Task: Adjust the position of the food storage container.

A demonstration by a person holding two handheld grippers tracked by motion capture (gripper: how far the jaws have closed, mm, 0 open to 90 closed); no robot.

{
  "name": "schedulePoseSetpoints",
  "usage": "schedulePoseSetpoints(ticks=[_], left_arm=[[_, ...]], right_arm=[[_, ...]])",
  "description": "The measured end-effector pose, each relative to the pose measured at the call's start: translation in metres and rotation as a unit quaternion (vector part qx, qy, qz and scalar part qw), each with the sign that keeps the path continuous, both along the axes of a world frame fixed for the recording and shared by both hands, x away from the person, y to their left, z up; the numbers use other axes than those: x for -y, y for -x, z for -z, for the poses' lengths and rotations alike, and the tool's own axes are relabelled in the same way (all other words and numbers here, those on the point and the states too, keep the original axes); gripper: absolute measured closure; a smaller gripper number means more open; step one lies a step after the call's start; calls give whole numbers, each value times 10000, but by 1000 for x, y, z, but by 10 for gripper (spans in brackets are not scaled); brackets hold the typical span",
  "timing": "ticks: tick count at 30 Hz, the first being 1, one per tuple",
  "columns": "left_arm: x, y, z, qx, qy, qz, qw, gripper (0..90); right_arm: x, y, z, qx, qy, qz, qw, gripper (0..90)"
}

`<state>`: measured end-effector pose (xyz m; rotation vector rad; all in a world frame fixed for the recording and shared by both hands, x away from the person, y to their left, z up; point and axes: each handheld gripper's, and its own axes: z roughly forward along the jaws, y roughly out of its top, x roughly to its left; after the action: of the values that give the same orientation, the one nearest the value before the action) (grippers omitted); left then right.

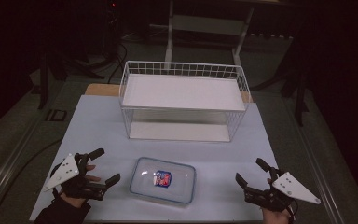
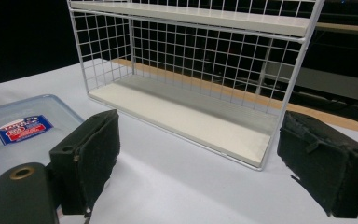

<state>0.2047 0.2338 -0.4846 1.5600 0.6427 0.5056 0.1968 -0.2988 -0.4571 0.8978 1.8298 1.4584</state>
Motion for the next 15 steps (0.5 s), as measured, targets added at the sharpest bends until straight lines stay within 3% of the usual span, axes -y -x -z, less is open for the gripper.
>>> schedulePoseSetpoints(ticks=[5,7,10,13,15], left_arm=[[0,0,0,-15,-14,-1,10000,0],[1,0,0,-22,3,-3,10000,0],[0,-1,0,-17,4,-3,10000,0],[-1,0,-1,21,16,-28,10000,0],[-1,0,-2,30,41,-35,10000,0]], right_arm=[[-5,0,-1,-119,-66,-192,9997,115],[-12,0,-2,-250,-217,-254,9991,115],[-15,1,-3,-250,-262,-305,9989,115],[-31,5,-4,-352,-282,-644,9969,129],[-47,7,-4,-543,-250,-1018,9930,158]])
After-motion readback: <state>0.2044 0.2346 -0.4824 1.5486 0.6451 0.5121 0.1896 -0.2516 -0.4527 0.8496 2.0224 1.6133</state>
